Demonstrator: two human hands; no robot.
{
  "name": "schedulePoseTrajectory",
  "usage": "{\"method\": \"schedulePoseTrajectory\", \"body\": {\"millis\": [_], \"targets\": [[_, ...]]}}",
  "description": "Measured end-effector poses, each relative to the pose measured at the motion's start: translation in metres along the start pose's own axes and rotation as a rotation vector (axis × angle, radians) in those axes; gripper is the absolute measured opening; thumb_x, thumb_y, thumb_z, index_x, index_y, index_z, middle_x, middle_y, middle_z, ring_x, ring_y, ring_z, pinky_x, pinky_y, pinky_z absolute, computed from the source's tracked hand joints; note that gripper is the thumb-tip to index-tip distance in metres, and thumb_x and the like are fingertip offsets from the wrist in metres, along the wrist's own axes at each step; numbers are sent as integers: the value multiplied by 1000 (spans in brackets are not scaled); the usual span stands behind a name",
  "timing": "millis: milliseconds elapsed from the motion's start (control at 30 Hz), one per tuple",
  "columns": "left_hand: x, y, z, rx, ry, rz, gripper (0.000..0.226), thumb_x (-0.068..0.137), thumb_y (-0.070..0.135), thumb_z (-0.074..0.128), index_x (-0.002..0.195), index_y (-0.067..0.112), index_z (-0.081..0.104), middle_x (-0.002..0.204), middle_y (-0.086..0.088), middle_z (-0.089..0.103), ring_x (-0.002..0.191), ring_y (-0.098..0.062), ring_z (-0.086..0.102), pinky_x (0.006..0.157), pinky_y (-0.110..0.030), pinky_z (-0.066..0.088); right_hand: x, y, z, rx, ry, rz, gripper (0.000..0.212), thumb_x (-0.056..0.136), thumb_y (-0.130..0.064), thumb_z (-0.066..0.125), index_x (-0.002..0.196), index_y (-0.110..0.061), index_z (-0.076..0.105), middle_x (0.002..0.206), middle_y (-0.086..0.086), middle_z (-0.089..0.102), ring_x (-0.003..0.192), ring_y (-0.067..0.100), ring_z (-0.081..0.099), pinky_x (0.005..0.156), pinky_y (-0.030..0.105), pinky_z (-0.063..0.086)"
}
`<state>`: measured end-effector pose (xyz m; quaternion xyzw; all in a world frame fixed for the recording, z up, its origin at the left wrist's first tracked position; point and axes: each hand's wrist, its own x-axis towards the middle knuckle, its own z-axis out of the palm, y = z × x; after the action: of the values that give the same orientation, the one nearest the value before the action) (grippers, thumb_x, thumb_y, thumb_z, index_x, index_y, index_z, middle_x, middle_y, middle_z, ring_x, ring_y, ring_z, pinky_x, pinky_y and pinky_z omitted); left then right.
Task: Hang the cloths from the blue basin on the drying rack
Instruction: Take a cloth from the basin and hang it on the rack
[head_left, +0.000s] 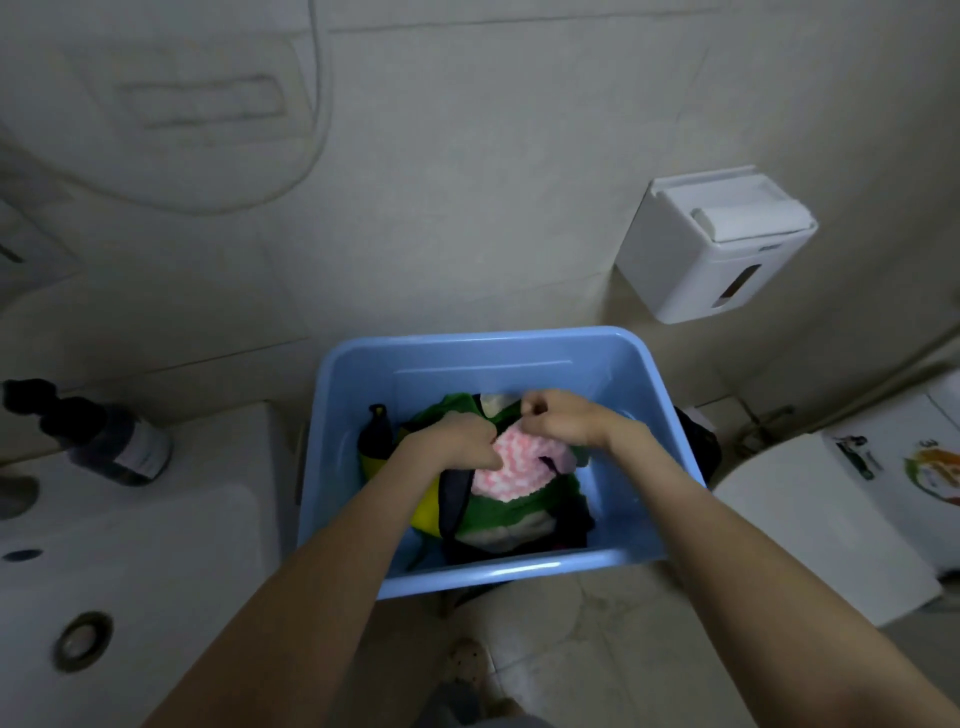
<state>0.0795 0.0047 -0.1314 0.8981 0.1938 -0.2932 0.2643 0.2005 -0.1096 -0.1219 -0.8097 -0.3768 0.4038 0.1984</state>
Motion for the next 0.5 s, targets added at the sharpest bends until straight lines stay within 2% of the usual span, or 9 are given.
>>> {"method": "schedulePoseTrajectory", "body": {"millis": [67,133,233,300,333,400,433,500], "targets": [[-6,0,-4,-127,119,9,18,82,27,60,77,11,53,76,-3,51,77,-23,53,52,-26,30,-9,-1,-11,42,71,-35,15,86,-13,55,75,-19,48,73,0,49,70,13,44,68,31,36],[-13,2,-10,-273,243,15,14,82,21,60,77,14,49,74,2,48,76,-21,51,52,-25,30,-22,-1,-20,133,152,-81,22,86,-10,56,70,-20,45,67,-6,46,64,9,41,63,25,35],[-22,7,-18,-396,428,7,25,87,26,59,76,17,38,72,3,44,75,-21,45,54,-31,28,-43,0,-27,247,212,-147,31,87,-5,59,66,-19,42,63,-8,44,59,5,38,57,18,32],[-33,16,-22,-442,532,32,25,89,32,59,84,16,41,76,2,48,75,-19,45,59,-31,31,-59,0,-28,321,191,-188,26,88,-9,63,71,-18,45,65,-6,47,56,4,42,58,18,35],[-39,20,-23,-436,562,54,22,89,31,59,88,16,43,80,1,52,76,-19,46,61,-31,31,-65,1,-26,380,175,-199,19,89,-13,64,77,-17,49,69,-2,52,56,6,48,60,21,40],[-52,31,-25,-429,585,123,11,89,23,58,91,21,47,85,-6,60,77,-21,52,61,-31,34,-72,4,-22,477,158,-193,7,93,-17,57,100,-19,56,93,10,60,56,17,60,70,33,49],[-64,37,-23,-436,599,166,9,88,18,57,90,22,49,85,-8,63,78,-24,56,62,-31,37,-78,4,-19,483,157,-195,19,96,-17,54,114,-23,54,107,12,60,57,20,62,74,35,51],[-81,46,-21,-464,648,235,16,85,7,52,90,23,55,83,-3,64,78,-24,61,64,-28,43,-83,0,-12,468,134,-211,37,97,-12,51,129,-30,48,124,8,56,64,20,62,74,29,53]]}}
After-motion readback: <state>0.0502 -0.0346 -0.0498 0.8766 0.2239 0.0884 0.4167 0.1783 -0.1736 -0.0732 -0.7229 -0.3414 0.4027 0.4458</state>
